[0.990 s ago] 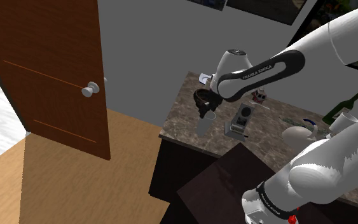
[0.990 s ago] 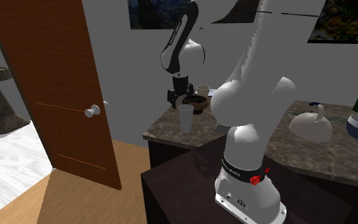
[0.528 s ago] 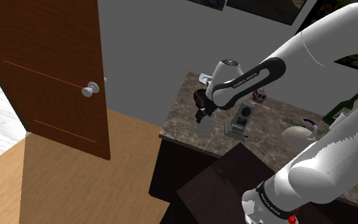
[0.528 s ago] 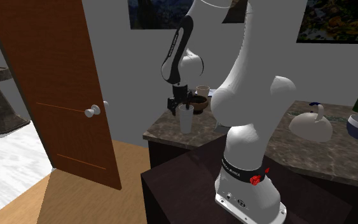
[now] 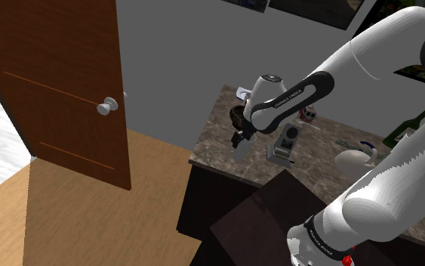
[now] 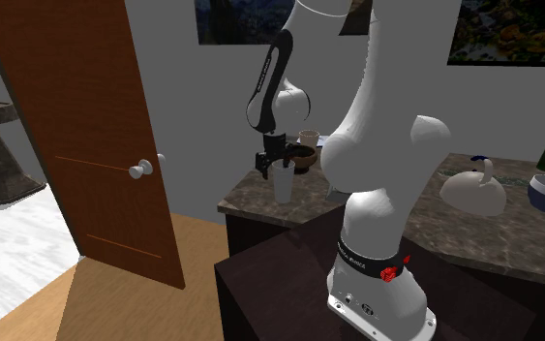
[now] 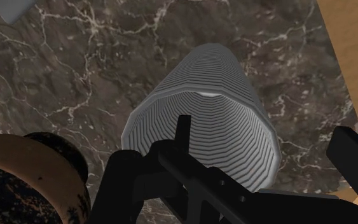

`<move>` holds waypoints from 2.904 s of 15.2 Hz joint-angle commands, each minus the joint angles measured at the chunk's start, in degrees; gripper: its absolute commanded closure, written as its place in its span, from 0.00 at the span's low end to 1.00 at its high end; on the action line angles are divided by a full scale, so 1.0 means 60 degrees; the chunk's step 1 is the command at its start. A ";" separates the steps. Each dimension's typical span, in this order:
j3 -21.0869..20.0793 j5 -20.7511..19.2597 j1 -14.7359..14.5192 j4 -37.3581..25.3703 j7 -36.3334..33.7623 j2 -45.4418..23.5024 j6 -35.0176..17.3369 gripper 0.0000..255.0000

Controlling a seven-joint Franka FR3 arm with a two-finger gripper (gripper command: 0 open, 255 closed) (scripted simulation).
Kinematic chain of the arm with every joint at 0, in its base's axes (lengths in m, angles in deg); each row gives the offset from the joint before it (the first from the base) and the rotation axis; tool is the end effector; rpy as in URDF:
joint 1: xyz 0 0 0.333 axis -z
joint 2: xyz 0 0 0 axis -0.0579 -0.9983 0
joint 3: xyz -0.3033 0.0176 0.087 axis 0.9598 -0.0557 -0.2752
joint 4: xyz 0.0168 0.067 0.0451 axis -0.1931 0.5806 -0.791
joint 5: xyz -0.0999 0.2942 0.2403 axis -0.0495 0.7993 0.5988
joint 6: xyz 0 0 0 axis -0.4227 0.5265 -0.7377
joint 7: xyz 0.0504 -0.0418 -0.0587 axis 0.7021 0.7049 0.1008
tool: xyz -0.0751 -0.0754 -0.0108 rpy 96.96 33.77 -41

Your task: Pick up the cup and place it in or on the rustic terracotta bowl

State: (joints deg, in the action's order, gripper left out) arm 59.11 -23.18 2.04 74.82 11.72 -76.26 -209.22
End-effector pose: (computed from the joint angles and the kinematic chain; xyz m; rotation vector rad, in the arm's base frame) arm 0.4356 -0.0643 0.2423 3.0599 0.0741 0.0705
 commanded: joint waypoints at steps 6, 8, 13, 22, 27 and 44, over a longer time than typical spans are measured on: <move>0.0000 -0.0001 0.0000 0.0000 -0.0001 -0.0003 -0.0003 1.00; -0.0001 -0.0001 -0.0001 0.0001 -0.0002 -0.0001 -0.0002 1.00; -0.0011 0.0053 -0.0005 -0.0014 0.0054 0.0277 0.0290 1.00; -0.0032 0.0239 -0.0043 -0.0197 0.0254 0.1433 0.1627 1.00; -0.0041 0.0315 -0.0065 -0.0384 0.0340 0.1993 0.2372 1.00; -0.0080 0.0487 -0.0124 -0.1396 0.0554 0.3377 0.4763 1.00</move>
State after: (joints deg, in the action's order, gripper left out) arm 58.58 -20.28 1.27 66.84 14.90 -56.22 -181.27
